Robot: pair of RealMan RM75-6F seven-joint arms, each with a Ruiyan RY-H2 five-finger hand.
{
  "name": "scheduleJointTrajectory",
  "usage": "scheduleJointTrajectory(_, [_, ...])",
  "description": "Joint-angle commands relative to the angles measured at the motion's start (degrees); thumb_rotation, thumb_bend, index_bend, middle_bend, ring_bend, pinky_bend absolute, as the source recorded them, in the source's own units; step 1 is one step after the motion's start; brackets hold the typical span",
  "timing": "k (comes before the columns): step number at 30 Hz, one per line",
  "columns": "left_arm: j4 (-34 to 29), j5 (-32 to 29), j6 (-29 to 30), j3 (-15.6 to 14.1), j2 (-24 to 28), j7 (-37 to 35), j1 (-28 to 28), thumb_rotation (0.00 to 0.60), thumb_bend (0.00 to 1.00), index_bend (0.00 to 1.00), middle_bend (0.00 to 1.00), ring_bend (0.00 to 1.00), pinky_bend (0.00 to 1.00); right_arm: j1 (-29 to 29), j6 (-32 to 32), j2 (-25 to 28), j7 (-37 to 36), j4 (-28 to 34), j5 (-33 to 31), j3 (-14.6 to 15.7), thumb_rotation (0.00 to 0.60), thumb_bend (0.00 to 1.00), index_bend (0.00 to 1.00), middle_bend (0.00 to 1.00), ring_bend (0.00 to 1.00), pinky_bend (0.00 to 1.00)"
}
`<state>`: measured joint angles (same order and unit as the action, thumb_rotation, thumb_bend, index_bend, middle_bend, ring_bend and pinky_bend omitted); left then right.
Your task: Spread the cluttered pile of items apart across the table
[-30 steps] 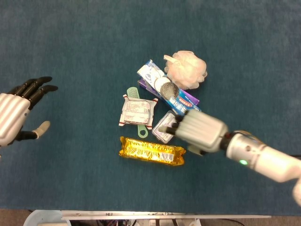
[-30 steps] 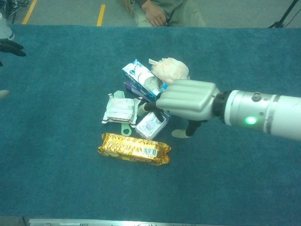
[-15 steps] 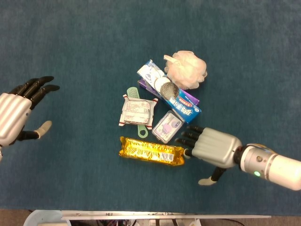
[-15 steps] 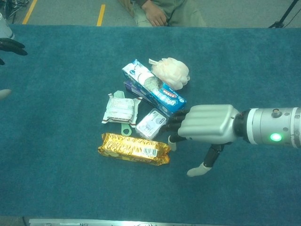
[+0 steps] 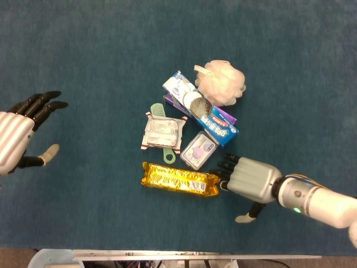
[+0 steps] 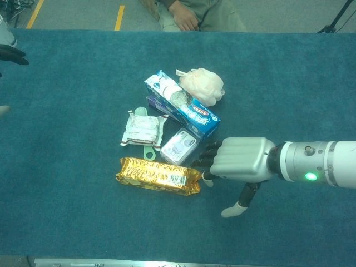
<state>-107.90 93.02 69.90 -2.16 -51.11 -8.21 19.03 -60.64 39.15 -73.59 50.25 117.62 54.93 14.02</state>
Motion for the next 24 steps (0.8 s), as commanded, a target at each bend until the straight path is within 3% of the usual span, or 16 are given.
scheduleJointTrajectory(1, [-0.09, 0.05, 0.0, 0.08, 0.03, -0.06, 0.06, 0.6, 0.32, 0.15, 0.1, 0.11, 0.25, -1.03, 3.27, -3.12, 2.66, -0.87, -2.66, 0.44, 0.14, 0.21, 0.29, 0.0, 0.0, 0.0])
scheduleJointTrajectory(8, [-0.39, 0.11, -0.16, 0.11, 0.29, -0.07, 0.15, 0.6, 0.32, 0.15, 0.1, 0.11, 0.24, -1.98, 7.86, -8.01, 6.04, -2.25, -6.22, 0.02, 0.1, 0.2, 0.29, 0.0, 0.0, 0.0])
scheduleJointTrajectory(24, [-0.69, 0.2, 0.06, 0.25, 0.58, -0.06, 0.08, 0.6, 0.32, 0.15, 0.1, 0.11, 0.24, -1.53, 16.21, -17.08, 8.25, -5.72, -6.85, -4.35, 0.096, 0.18, 0.28, 0.0, 0.0, 0.0])
